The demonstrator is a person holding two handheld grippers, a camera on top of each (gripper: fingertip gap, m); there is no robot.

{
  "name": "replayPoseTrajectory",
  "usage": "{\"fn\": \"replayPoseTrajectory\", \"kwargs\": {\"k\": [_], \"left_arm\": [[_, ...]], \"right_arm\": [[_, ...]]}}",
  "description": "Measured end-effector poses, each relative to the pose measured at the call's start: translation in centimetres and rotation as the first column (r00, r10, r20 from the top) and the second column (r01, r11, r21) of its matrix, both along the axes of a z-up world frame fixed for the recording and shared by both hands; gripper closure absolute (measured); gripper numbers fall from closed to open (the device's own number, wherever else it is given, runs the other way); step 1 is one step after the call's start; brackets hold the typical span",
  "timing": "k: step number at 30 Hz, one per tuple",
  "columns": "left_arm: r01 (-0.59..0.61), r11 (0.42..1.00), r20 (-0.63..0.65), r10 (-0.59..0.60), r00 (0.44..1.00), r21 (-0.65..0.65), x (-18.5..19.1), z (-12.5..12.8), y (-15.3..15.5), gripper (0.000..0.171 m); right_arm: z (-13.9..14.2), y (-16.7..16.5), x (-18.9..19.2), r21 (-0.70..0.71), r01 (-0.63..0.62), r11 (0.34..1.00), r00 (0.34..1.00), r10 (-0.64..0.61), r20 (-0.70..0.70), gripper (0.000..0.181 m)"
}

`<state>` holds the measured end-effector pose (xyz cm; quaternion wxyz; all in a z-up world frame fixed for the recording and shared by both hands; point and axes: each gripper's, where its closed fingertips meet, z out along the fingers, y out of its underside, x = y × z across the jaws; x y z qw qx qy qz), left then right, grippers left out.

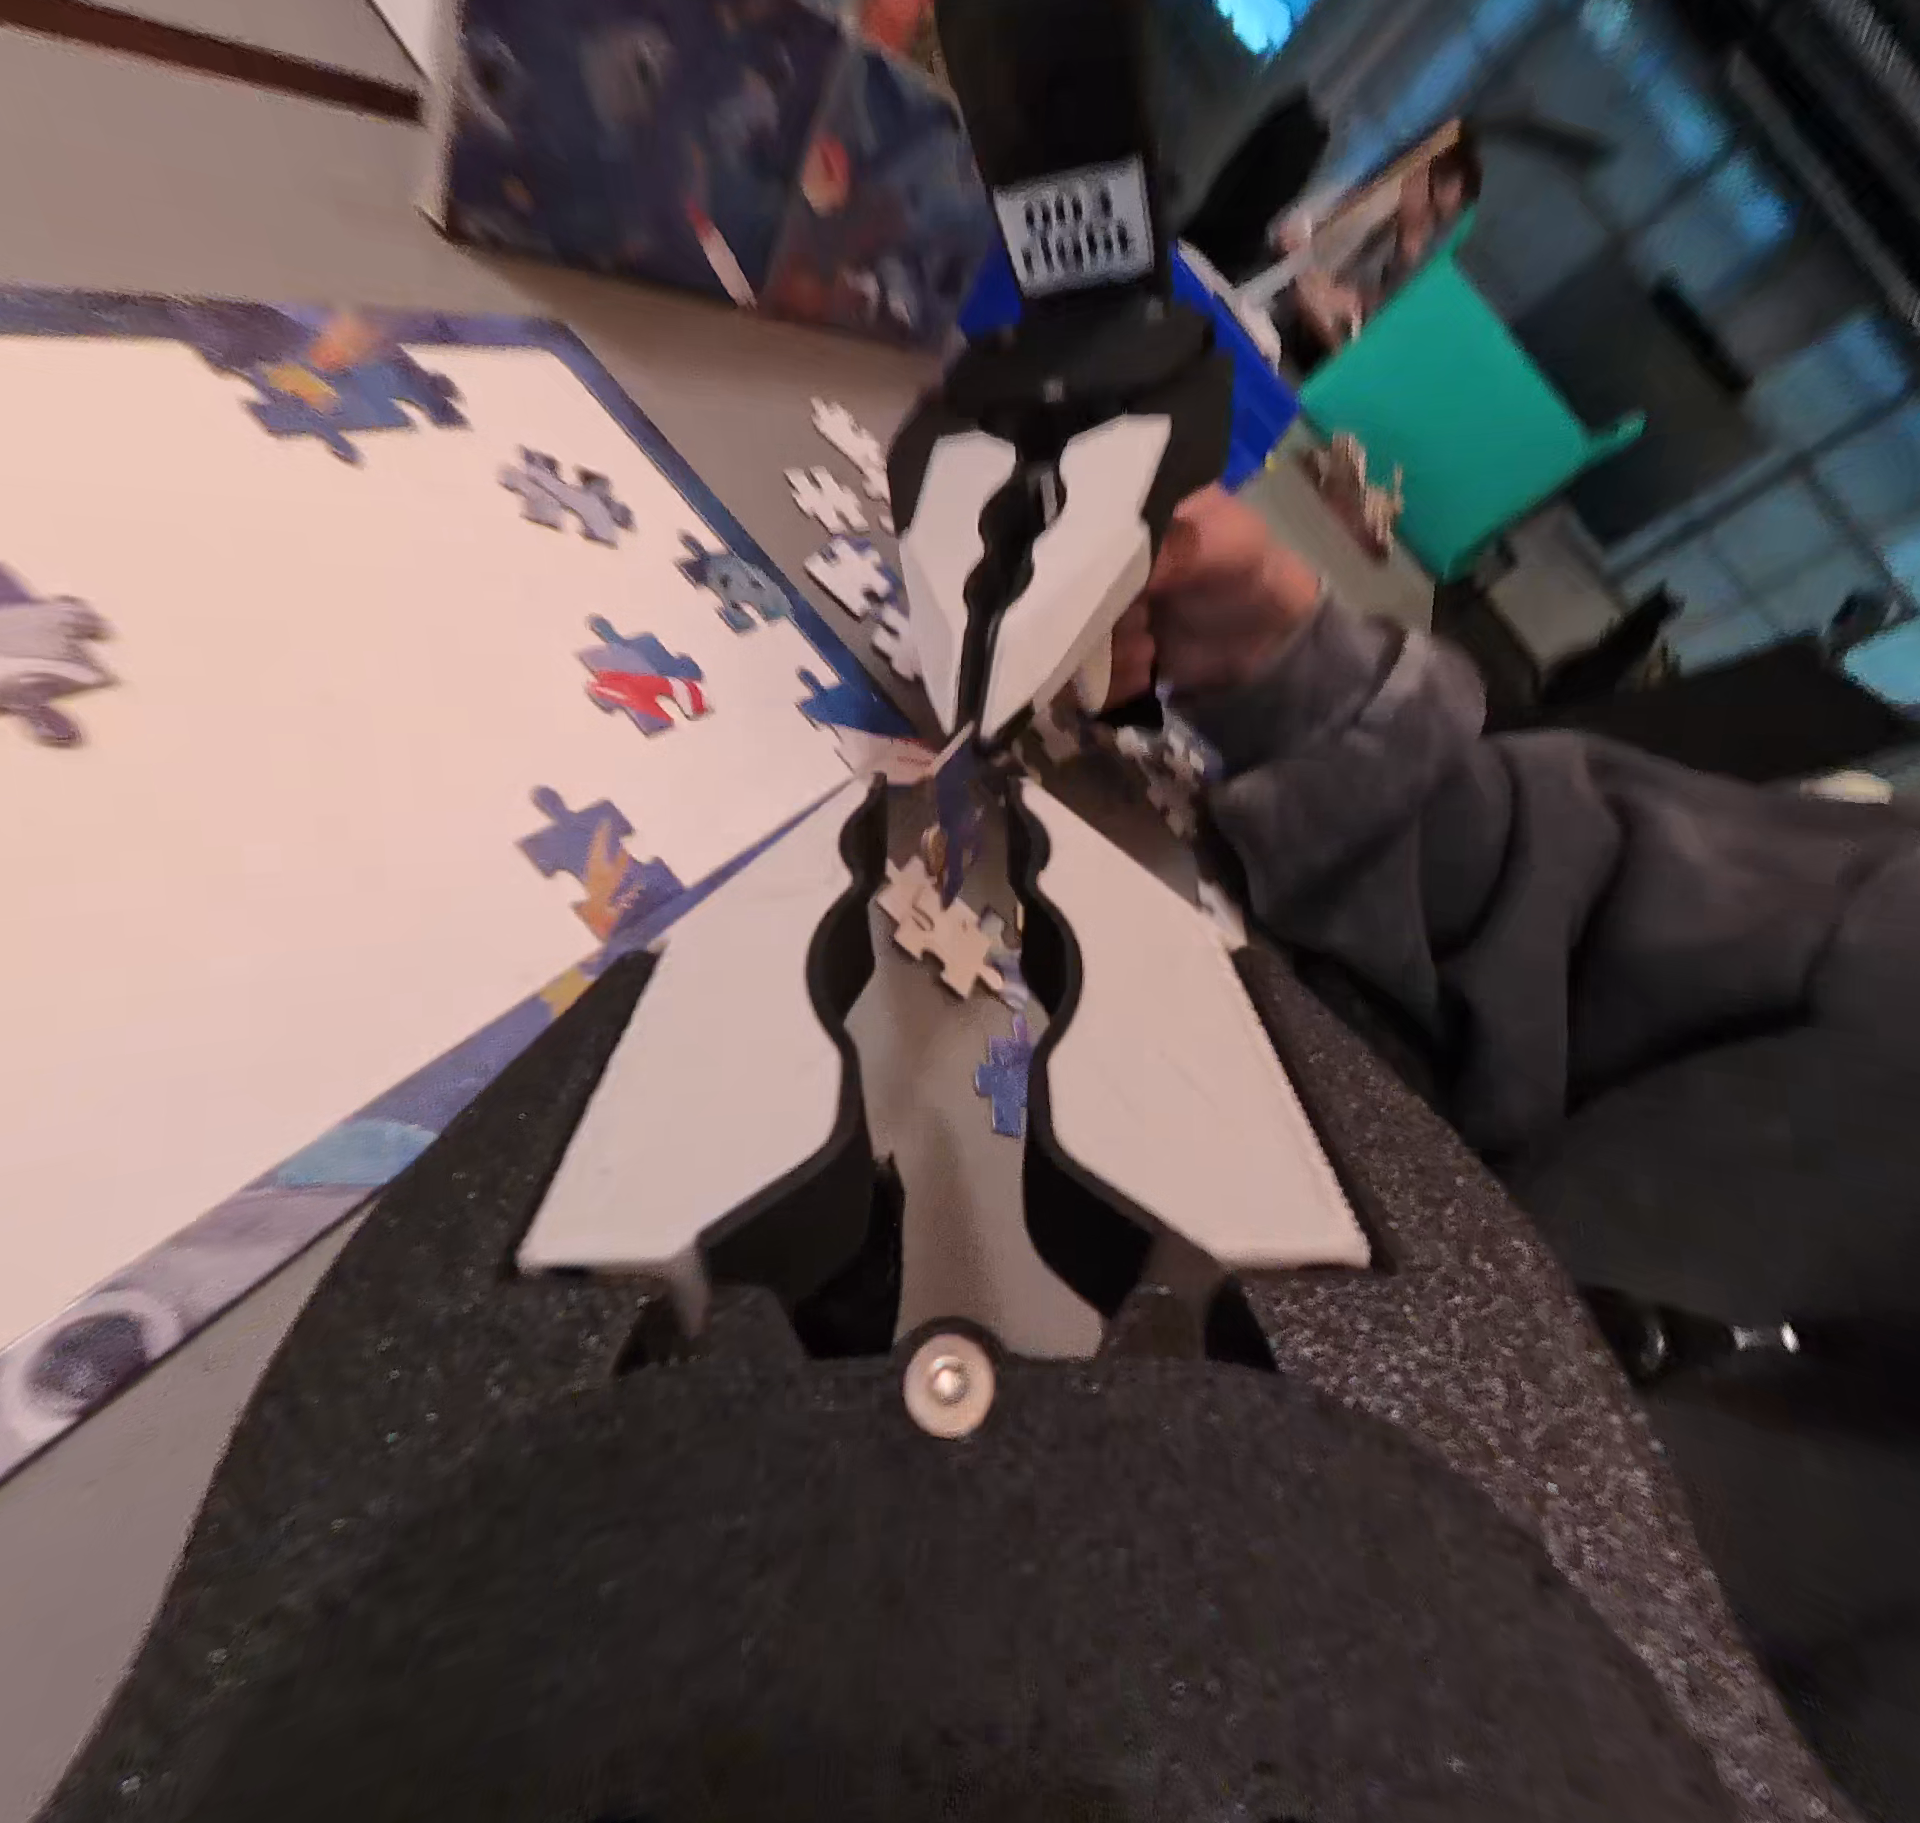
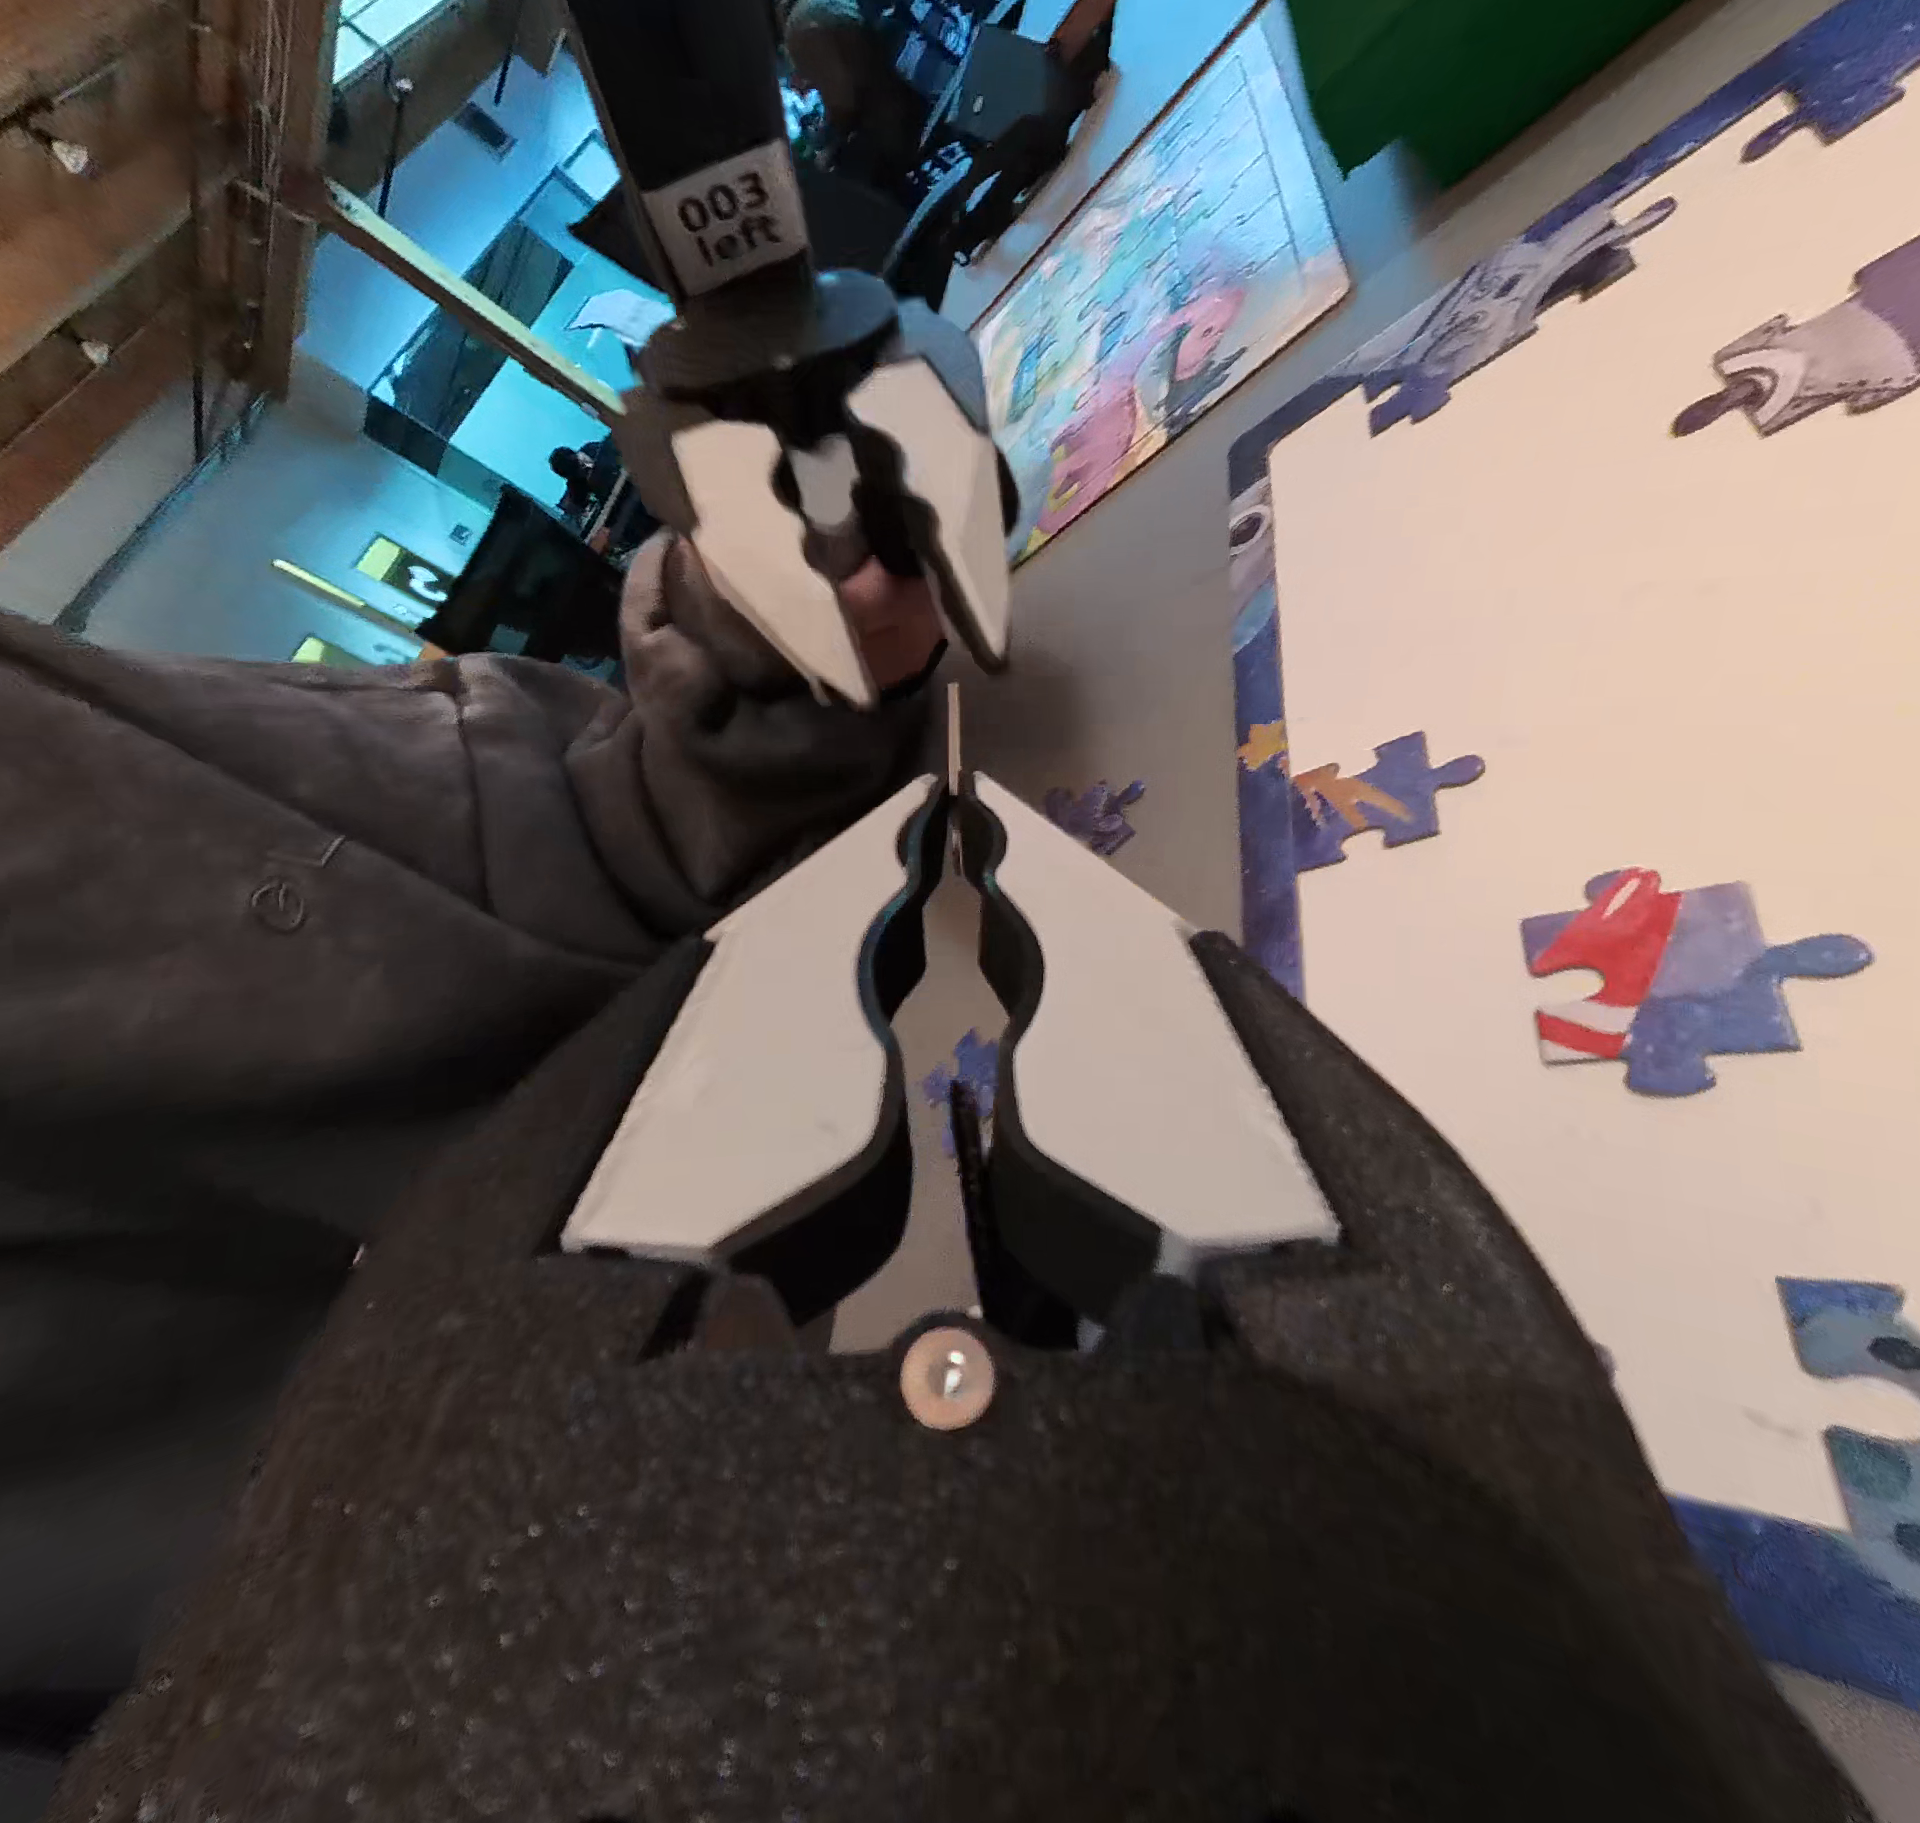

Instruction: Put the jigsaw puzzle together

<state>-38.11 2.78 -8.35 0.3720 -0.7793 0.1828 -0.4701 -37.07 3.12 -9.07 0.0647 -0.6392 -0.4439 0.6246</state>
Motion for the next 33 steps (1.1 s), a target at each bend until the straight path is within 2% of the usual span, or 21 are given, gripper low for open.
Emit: {"fn": "replayPoseTrajectory", "kwargs": {"k": [3,6,12,16,19,22,26,29,33], "left_arm": [[0.075,0.997,-0.094,-0.074,0.993,0.006,1.6,-1.5,-1.0,0.157],[0.146,0.989,-0.091,-0.145,0.985,0.002,2.5,-1.5,-2.2,0.169],[0.196,0.980,-0.125,-0.196,0.973,-0.013,3.5,-2.4,-3.0,0.169],[0.200,0.979,-0.126,-0.201,0.971,-0.026,3.5,-2.5,-3.1,0.167],[0.141,0.990,-0.105,-0.141,0.984,-0.011,2.8,-1.9,-2.1,0.149],[0.111,0.994,-0.065,-0.111,0.992,-0.009,2.2,-1.3,-1.6,0.157],[0.120,0.992,-0.050,-0.118,0.992,0.039,2.4,-0.4,-1.8,0.166],[0.116,0.992,-0.114,-0.109,0.987,0.048,2.4,-1.2,-1.7,0.170],[0.120,0.992,-0.095,-0.116,0.989,0.033,2.4,-1.1,-1.8,0.170]], "right_arm": [[0.7,-0.7,1.0,0.017,-0.030,0.999,0.999,0.031,-0.025,0.180],[0.3,-0.7,1.2,0.060,-0.026,0.998,1.000,0.026,-0.010,0.179],[0.9,-1.3,-0.1,0.010,-0.018,1.000,0.998,0.018,-0.064,0.179],[1.1,-1.8,-0.4,0.018,-0.028,0.999,0.997,0.029,-0.074,0.180],[1.2,-1.4,-0.1,0.054,-0.008,0.999,0.997,0.012,-0.074,0.180],[1.5,-0.7,0.1,0.049,0.029,0.998,0.996,-0.024,-0.089,0.180],[1.6,-0.8,0.1,0.020,0.018,1.000,0.995,-0.016,-0.095,0.180],[1.0,-1.1,0.0,0.030,0.008,1.000,0.997,-0.005,-0.073,0.180],[1.0,-1.1,0.0,0.045,0.009,0.999,0.997,-0.005,-0.076,0.180]]}}
